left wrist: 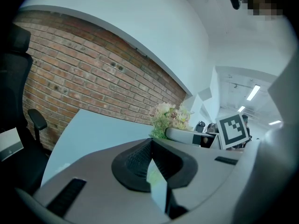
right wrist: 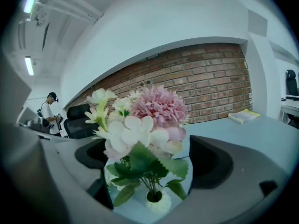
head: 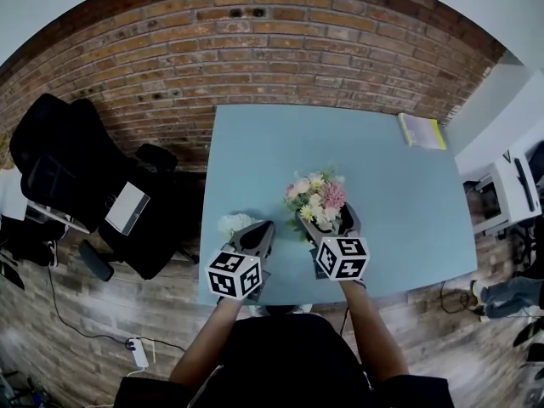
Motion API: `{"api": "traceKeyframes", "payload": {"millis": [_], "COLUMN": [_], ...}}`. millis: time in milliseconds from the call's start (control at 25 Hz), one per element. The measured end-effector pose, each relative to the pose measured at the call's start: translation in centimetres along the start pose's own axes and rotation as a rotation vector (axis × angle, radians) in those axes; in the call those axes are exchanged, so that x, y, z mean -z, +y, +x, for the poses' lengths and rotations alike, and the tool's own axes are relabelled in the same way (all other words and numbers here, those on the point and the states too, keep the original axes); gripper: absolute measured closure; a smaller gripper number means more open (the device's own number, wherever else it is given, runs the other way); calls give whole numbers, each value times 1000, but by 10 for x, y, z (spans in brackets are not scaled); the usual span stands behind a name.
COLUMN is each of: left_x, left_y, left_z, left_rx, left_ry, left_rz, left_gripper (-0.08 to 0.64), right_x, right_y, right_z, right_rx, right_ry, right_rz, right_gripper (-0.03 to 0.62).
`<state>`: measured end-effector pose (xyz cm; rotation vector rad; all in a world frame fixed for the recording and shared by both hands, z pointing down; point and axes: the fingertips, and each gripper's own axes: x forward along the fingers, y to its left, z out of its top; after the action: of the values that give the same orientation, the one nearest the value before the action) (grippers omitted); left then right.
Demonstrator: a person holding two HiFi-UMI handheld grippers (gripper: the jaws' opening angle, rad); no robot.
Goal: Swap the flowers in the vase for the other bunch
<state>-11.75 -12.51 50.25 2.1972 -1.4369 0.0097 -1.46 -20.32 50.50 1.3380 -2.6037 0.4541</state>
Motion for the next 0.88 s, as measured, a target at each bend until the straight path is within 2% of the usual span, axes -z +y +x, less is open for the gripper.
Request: {"api": "traceKeyframes", "payload": {"millis": [200,400,880], "left_x": [4,6,10], "left_y": [1,1,-18], "left_z": [-10,-19,-21], "left_rx": [30,72,67], "left_ry": [0,-40,-64], "left_rz": [5,7,19], "left_gripper": [552,552,552], "right_x": [0,-4,1], "right_y": [1,8,5], "right_z": [-8,-20,-40], "right_rx": [31,46,52], "right_ry": [-6,-28,-20], "right_rz": [-2,-7,-28], "right_gripper": [97,97,97]}}
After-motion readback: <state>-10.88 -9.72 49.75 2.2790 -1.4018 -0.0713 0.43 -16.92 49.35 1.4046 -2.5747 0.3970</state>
